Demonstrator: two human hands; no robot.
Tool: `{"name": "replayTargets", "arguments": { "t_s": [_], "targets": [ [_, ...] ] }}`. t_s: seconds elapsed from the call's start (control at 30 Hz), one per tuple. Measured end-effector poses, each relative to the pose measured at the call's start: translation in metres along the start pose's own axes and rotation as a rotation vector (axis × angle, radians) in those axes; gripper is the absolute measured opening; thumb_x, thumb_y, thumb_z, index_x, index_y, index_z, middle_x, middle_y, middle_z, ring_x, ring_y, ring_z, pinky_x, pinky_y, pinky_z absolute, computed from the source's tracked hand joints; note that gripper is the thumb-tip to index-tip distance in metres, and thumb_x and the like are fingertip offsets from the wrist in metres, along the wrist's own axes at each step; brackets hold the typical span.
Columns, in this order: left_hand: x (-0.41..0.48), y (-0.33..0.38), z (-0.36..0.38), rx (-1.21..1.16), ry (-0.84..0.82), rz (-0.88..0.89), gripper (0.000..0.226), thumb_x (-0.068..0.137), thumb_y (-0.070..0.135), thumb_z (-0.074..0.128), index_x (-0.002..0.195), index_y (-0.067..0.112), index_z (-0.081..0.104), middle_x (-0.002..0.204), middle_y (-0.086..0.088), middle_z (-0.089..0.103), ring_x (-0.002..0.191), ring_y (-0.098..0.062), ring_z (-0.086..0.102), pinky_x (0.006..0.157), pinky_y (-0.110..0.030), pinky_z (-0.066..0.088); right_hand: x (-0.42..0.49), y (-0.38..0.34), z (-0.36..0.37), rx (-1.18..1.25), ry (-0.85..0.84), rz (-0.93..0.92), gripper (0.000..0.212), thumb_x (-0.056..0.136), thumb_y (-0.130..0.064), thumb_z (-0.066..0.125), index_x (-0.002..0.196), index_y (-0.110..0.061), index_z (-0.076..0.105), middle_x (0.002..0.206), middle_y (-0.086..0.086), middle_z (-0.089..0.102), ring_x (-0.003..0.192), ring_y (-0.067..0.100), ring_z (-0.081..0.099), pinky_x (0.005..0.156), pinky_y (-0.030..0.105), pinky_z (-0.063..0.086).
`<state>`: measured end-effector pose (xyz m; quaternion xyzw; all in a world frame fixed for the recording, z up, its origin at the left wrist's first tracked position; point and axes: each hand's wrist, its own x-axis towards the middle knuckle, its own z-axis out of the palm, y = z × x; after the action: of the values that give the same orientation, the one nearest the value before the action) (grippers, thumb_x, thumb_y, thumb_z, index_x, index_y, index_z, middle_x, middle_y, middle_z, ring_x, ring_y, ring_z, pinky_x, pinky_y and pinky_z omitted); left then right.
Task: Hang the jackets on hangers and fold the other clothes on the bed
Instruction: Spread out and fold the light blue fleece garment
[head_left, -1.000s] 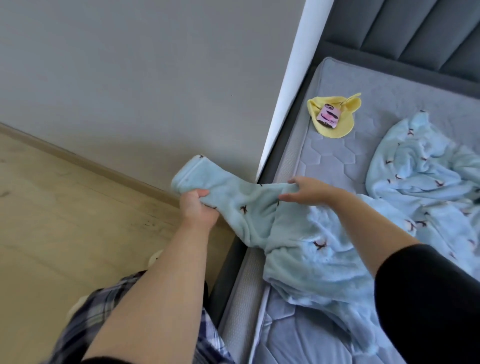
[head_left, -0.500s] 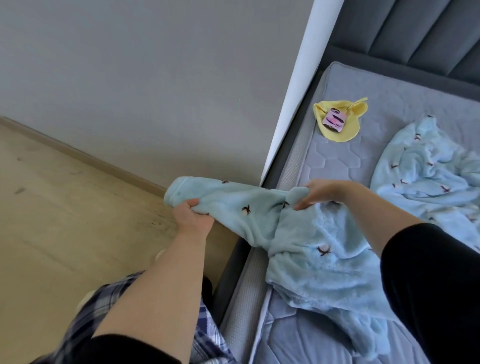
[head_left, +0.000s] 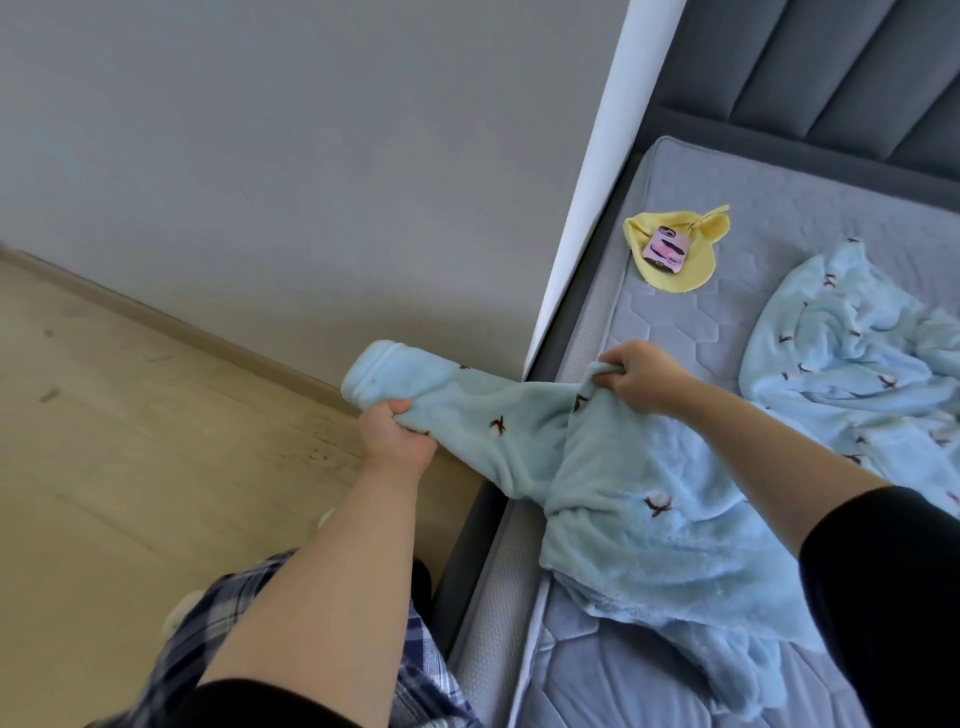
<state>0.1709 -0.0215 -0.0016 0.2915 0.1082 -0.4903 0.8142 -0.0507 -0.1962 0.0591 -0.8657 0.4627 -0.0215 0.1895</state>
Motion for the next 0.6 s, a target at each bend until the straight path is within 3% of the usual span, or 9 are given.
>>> {"name": "replayTargets", "arguments": {
  "t_s": [0.07, 0.17, 0.23, 0.3, 0.37, 0.4, 0.47, 0.53, 0.6],
  "targets": [
    [0.0, 0.0, 0.002, -0.005, -0.025, 0.003, 0.043, 0.078, -0.008, 0.034, 0.104, 0.008, 0.064, 0.091, -0.014, 0.074, 0.09, -0.036, 0.068, 0.087, -0.051, 0.052, 0.006, -0.005, -0.003, -0.058, 0.051, -0.009, 0.022, 0.092, -0.021, 0.056, 0.08, -0.004, 0.063, 0.081, 0.01, 0.062, 0.081, 0.027, 0.057, 0.063, 0.033, 0.041],
    [0.0, 0.002, 0.004, -0.007, -0.11, 0.014, 0.044, 0.08, -0.007, 0.032, 0.104, 0.007, 0.066, 0.094, -0.013, 0.073, 0.087, -0.034, 0.07, 0.078, -0.046, 0.057, 0.005, -0.009, 0.017, -0.255, 0.076, 0.054, 0.023, 0.095, -0.029, 0.051, 0.094, -0.01, 0.064, 0.102, 0.012, 0.062, 0.1, 0.03, 0.055, 0.083, 0.036, 0.041],
    [-0.002, 0.005, 0.006, 0.041, -0.167, 0.018, 0.045, 0.081, -0.006, 0.032, 0.097, 0.008, 0.072, 0.096, -0.013, 0.072, 0.091, -0.033, 0.069, 0.084, -0.047, 0.054, 0.0, -0.008, 0.03, -0.319, 0.094, 0.122, 0.029, 0.096, -0.032, 0.047, 0.111, -0.011, 0.06, 0.118, 0.012, 0.056, 0.113, 0.031, 0.048, 0.097, 0.039, 0.035],
    [-0.005, 0.007, 0.01, 0.102, -0.201, 0.025, 0.042, 0.079, -0.005, 0.036, 0.09, 0.01, 0.074, 0.095, -0.012, 0.069, 0.091, -0.032, 0.066, 0.09, -0.046, 0.05, -0.011, -0.007, 0.034, -0.181, 0.37, 0.103, 0.029, 0.094, -0.022, 0.049, 0.116, -0.005, 0.058, 0.122, 0.016, 0.054, 0.115, 0.035, 0.046, 0.101, 0.042, 0.032],
    [-0.008, 0.009, 0.015, 0.144, -0.235, 0.025, 0.033, 0.076, -0.005, 0.042, 0.089, 0.009, 0.069, 0.089, -0.01, 0.065, 0.084, -0.028, 0.065, 0.081, -0.041, 0.054, -0.032, -0.004, 0.038, -0.138, 0.735, -0.007, 0.026, 0.086, -0.01, 0.051, 0.107, -0.001, 0.062, 0.115, 0.019, 0.058, 0.107, 0.038, 0.051, 0.095, 0.045, 0.036],
    [-0.011, 0.009, 0.019, 0.158, -0.264, 0.011, 0.033, 0.076, -0.005, 0.042, 0.085, 0.009, 0.07, 0.084, -0.008, 0.066, 0.08, -0.026, 0.066, 0.075, -0.037, 0.056, -0.043, -0.002, 0.042, -0.189, 0.799, -0.03, 0.027, 0.083, -0.011, 0.048, 0.103, -0.002, 0.063, 0.113, 0.018, 0.059, 0.105, 0.038, 0.052, 0.094, 0.045, 0.037],
    [-0.018, 0.004, 0.03, 0.209, -0.323, -0.037, 0.042, 0.08, -0.006, 0.036, 0.077, 0.01, 0.074, 0.079, -0.007, 0.069, 0.075, -0.024, 0.069, 0.067, -0.035, 0.057, -0.062, 0.003, 0.056, -0.289, 0.536, 0.025, 0.035, 0.089, -0.02, 0.038, 0.112, -0.006, 0.061, 0.127, 0.014, 0.055, 0.119, 0.033, 0.046, 0.103, 0.046, 0.03],
    [-0.03, -0.008, 0.046, 0.298, -0.395, -0.094, 0.047, 0.085, -0.007, 0.029, 0.082, 0.007, 0.074, 0.08, -0.008, 0.07, 0.08, -0.025, 0.069, 0.071, -0.037, 0.057, -0.068, 0.013, 0.067, -0.202, 0.201, 0.137, 0.041, 0.098, -0.026, 0.032, 0.131, -0.012, 0.049, 0.145, 0.009, 0.041, 0.136, 0.026, 0.031, 0.113, 0.043, 0.019],
    [-0.047, -0.025, 0.063, 0.37, -0.417, -0.185, 0.035, 0.08, -0.006, 0.033, 0.09, 0.003, 0.066, 0.081, -0.009, 0.07, 0.082, -0.027, 0.066, 0.073, -0.036, 0.055, -0.066, 0.015, 0.057, 0.129, 0.17, 0.189, 0.039, 0.1, -0.024, 0.035, 0.135, -0.013, 0.048, 0.144, 0.007, 0.044, 0.133, 0.022, 0.037, 0.109, 0.033, 0.025]
  ]
}}
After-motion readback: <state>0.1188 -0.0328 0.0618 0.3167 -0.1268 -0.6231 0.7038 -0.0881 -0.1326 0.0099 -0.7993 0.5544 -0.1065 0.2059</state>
